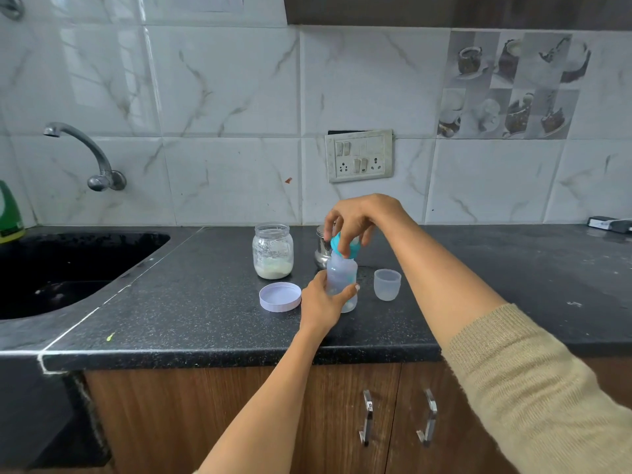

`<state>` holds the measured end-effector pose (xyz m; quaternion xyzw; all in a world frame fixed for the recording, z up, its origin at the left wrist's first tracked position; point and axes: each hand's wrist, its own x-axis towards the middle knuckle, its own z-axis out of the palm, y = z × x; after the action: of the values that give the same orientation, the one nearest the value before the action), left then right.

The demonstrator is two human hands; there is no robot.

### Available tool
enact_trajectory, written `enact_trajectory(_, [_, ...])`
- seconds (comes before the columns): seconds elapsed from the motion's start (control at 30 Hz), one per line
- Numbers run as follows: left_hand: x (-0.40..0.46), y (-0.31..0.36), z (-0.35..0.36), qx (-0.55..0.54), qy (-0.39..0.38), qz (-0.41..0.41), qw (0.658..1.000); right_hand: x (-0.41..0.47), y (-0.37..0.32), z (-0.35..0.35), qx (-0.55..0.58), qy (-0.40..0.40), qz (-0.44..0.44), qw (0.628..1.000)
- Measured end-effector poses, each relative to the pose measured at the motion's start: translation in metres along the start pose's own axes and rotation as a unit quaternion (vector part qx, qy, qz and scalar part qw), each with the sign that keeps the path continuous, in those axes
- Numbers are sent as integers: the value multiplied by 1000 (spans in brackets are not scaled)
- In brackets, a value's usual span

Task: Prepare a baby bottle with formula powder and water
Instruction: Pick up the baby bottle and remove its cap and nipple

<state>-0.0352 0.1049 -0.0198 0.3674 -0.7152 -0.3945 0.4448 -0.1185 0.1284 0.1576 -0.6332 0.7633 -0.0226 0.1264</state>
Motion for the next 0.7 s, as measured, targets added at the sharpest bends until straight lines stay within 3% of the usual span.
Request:
enact_trajectory(0.13, [0,0,0,-8,-6,-8,1000,-11,15,-12,117,46,-51,991])
enact_trajectory(0.23, [1,-1,0,-8,-6,-12,1000,-24,36,-9,237,109,-80,962])
enact_trajectory(0.4, [0,-1,-1,-10,-5,-7,1000,-35,81,34,530,210,-152,807])
enact_trajectory(0.47, [-1,0,-1,-13,-6,-6,1000,-36,97,57,572,234,-134,774])
enact_trajectory(0.57, [-2,2,-1,-14,-6,-3,1000,-40,117,89,604,225,-88,759])
enact_trajectory(0.7, [-2,2,-1,-10,-5,-5,1000,-41,135,124,582,223,-44,781])
